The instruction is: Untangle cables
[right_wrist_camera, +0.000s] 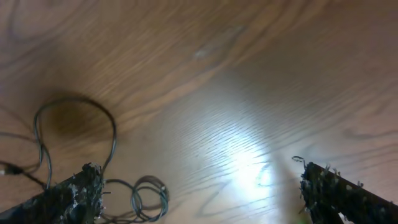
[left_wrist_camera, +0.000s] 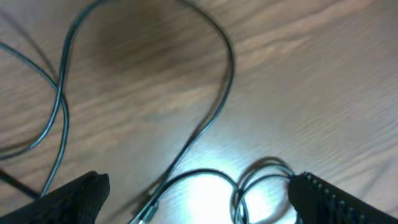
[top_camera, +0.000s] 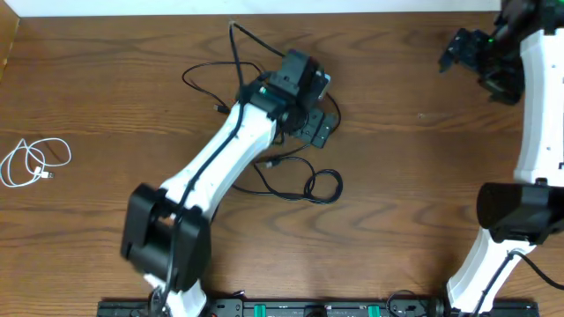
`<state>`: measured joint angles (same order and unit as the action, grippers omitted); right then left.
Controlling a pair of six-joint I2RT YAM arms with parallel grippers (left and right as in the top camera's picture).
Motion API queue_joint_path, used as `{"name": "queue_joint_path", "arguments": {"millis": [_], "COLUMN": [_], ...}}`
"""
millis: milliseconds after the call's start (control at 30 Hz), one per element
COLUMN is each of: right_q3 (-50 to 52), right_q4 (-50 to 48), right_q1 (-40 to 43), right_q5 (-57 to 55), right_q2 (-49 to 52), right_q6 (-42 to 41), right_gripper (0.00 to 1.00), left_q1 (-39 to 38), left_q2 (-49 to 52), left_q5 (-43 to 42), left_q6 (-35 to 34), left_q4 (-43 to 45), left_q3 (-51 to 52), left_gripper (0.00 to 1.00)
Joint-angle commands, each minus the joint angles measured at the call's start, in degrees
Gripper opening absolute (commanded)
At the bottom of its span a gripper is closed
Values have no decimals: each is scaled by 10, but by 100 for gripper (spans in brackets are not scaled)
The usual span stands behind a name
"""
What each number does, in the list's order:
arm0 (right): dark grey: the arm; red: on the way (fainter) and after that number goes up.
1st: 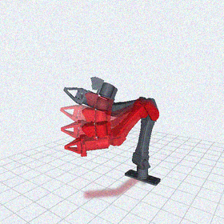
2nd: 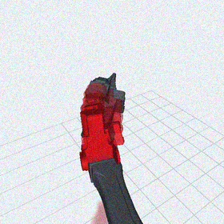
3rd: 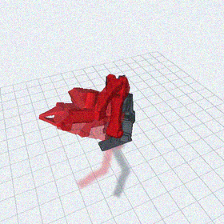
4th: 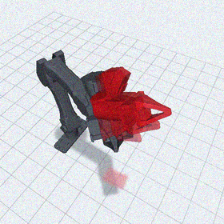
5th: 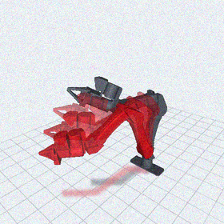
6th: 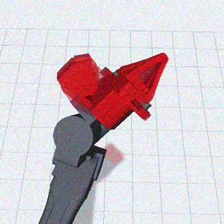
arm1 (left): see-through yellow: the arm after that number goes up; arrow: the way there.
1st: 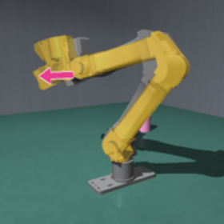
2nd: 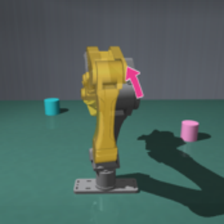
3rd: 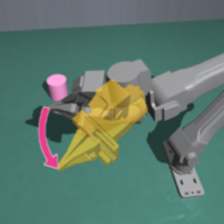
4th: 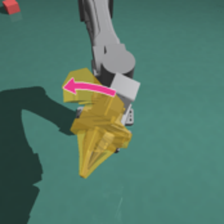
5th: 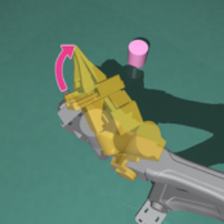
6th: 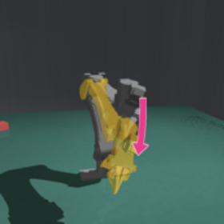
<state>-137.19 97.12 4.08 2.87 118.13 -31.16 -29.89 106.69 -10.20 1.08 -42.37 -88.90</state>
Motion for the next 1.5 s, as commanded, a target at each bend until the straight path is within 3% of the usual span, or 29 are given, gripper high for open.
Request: {"name": "queue_joint_path", "arguments": {"millis": [0, 200, 533, 733, 1133, 1400, 1467], "right_q3": [-1, 21, 64, 64, 64, 64, 64], "right_q4": [2, 2, 2, 0, 0, 0, 0], "right_q1": [7, -2, -7, -7, -7, -7, -7], "right_q5": [9, 9, 1, 1, 1, 1, 1], "right_q2": [-5, -5, -5, -5, -5, -5, -5], "right_q6": [26, 26, 25, 25, 25, 25, 25], "right_gripper": [99, 99, 99, 99, 99, 99, 99], "left_q1": [11, -7, -9, -9, -12, -12, -12], "left_q2": [63, 128, 210, 217, 218, 218, 218], "left_q5": [-12, -33, -10, 1, 38, 38, 34], "left_q6": [-7, 42, 43, 77, 77, 77, 77], "left_q4": [-46, -52, -67, -66, 1, 5, 5], "left_q3": [-117, -143, -142, -117, -50, -50, -50], "left_gripper": [96, 97, 95, 83, 83, 55, 43]}}
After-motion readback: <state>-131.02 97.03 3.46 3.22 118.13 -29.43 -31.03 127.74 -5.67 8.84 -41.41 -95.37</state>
